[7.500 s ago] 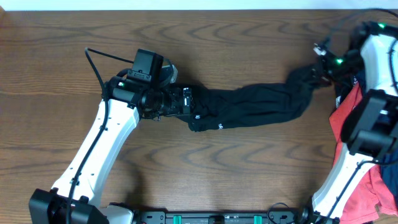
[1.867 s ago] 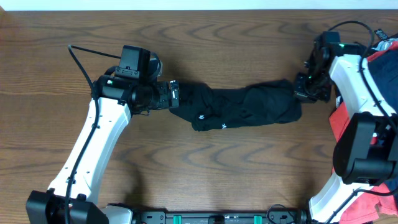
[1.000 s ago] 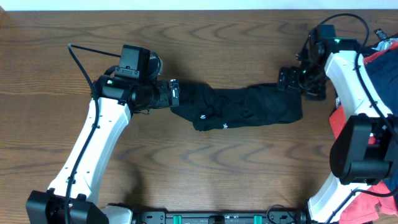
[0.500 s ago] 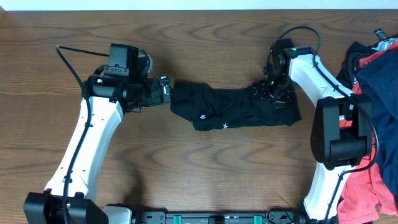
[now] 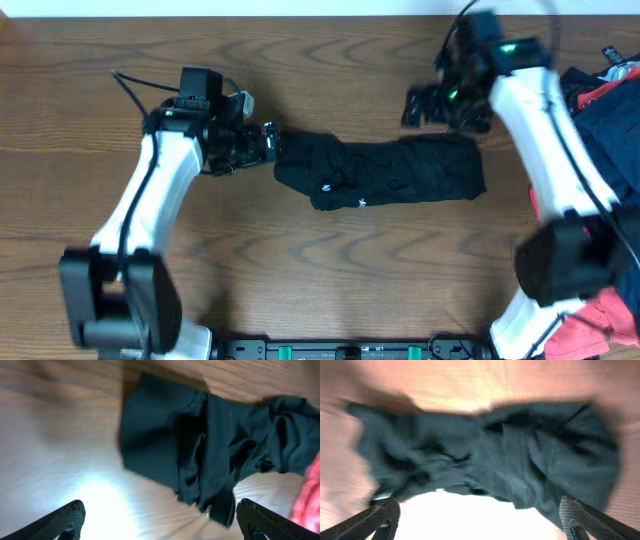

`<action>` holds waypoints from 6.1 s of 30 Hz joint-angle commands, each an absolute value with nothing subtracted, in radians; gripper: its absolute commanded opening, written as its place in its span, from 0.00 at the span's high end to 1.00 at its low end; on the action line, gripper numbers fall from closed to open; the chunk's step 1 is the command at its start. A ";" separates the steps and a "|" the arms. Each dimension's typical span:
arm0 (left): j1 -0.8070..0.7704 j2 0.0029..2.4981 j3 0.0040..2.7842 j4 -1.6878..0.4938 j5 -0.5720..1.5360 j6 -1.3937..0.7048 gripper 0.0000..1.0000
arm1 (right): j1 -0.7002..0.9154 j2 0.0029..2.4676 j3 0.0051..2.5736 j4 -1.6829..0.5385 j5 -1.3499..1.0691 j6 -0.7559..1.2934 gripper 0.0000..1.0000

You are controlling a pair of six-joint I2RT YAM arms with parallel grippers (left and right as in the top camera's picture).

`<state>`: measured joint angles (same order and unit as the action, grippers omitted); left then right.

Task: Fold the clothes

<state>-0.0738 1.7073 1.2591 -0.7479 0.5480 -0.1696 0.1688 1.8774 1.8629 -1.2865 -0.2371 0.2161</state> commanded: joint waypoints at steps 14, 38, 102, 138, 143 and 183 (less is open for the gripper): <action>0.044 2.061 1.262 -0.667 1.040 -0.042 0.02 | 0.178 1.799 2.003 -1.424 -0.243 0.186 0.01; -0.049 2.104 1.262 -0.451 1.137 -0.101 0.16 | 0.178 1.799 2.003 -1.430 -0.243 0.187 0.01; -0.120 2.222 1.262 -0.356 0.998 -0.317 0.94 | 0.178 1.803 2.000 -1.459 -0.206 0.163 0.36; 0.340 2.222 1.262 -0.624 1.009 -0.138 0.94 | 0.186 2.247 1.993 -1.448 -0.191 0.163 0.99; 0.329 2.222 1.262 -0.642 1.010 -0.138 0.94 | 0.208 2.280 1.993 -1.423 -0.191 0.163 0.99; -0.075 1.609 1.263 -0.607 0.992 -0.428 0.94 | 0.217 2.392 1.993 -1.349 -0.192 0.171 0.99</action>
<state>-0.0273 1.6329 1.2644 -0.6357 1.0035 -0.3454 0.2157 2.3814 1.9968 -1.3525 -0.1936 0.1715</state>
